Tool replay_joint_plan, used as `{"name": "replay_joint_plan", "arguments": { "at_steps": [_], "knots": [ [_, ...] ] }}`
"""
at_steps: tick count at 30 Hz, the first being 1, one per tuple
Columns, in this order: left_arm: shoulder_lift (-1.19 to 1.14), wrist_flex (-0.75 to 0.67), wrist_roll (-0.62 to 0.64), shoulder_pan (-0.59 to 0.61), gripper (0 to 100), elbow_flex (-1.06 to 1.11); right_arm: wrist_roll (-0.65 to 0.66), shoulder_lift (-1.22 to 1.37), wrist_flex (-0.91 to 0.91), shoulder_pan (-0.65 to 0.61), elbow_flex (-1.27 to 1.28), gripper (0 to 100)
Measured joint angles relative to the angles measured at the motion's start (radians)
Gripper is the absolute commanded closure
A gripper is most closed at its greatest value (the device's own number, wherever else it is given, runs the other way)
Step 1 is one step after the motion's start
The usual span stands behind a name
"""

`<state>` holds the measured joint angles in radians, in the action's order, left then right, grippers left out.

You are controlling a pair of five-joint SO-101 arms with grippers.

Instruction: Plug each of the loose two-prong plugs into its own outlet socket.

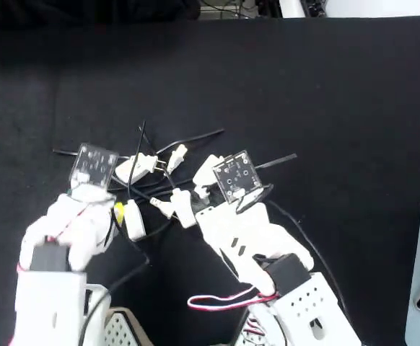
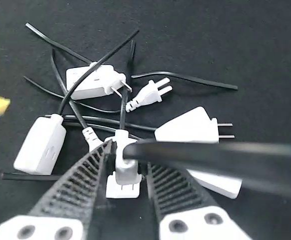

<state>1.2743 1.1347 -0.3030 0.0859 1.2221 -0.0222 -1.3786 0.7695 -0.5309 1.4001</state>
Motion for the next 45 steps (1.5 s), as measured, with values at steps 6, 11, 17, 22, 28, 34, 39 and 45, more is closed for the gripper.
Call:
{"name": "replay_joint_plan", "arguments": {
  "at_steps": [6, 11, 17, 22, 28, 34, 39, 45],
  "knots": [
    [-0.347, -0.002, 0.127, -0.069, 68, -0.103, 0.000, 0.000, -0.002, 0.003, 0.012, 98.6],
    [-0.563, -0.011, 0.247, -0.106, 68, -0.180, 0.000, 0.000, -0.002, 0.005, 0.012, 98.6],
    [-0.723, -0.150, 0.318, -0.106, 81, -0.186, 0.000, 0.000, -0.002, 0.005, 0.012, 98.6],
    [-0.772, -0.242, 0.275, -0.107, 94, -0.170, 0.000, 0.000, -0.002, 0.005, 0.012, 98.6],
    [-0.764, -0.253, 0.120, -0.091, 97, -0.172, 0.000, 0.000, -0.002, 0.005, 0.012, 98.6],
    [-0.740, -0.253, -0.055, -0.080, 97, -0.172, -0.003, 0.000, -0.002, 0.005, 0.012, 98.6],
    [-0.707, -0.253, -0.129, -0.078, 97, -0.170, -0.003, 0.000, -0.002, 0.005, 0.012, 98.6],
    [-0.664, -0.253, -0.132, -0.094, 96, -0.157, -0.003, 0.000, -0.002, 0.005, 0.012, 98.6]
  ]
}}
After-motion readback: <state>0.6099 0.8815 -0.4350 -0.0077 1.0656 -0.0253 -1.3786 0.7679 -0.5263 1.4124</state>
